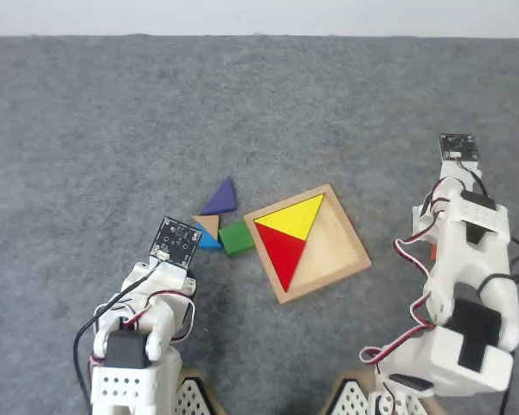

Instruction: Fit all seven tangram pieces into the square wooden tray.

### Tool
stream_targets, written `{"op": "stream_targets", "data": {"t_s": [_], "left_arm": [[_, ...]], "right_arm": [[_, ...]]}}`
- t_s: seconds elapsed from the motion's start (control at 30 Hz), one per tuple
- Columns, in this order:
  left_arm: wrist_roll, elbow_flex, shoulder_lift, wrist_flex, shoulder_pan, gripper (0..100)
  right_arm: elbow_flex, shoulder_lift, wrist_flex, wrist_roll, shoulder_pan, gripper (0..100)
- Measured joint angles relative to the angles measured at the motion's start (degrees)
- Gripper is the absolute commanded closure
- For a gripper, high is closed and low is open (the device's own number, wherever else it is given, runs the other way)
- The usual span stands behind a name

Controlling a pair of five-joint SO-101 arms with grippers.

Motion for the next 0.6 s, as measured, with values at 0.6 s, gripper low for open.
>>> {"op": "stream_targets", "data": {"t_s": [0.6], "left_arm": [[0.00, 0.00, 0.00, 0.00, 0.00, 94]], "right_arm": [[0.00, 1.49, -1.14, -0.18, 2.90, 80.3]]}}
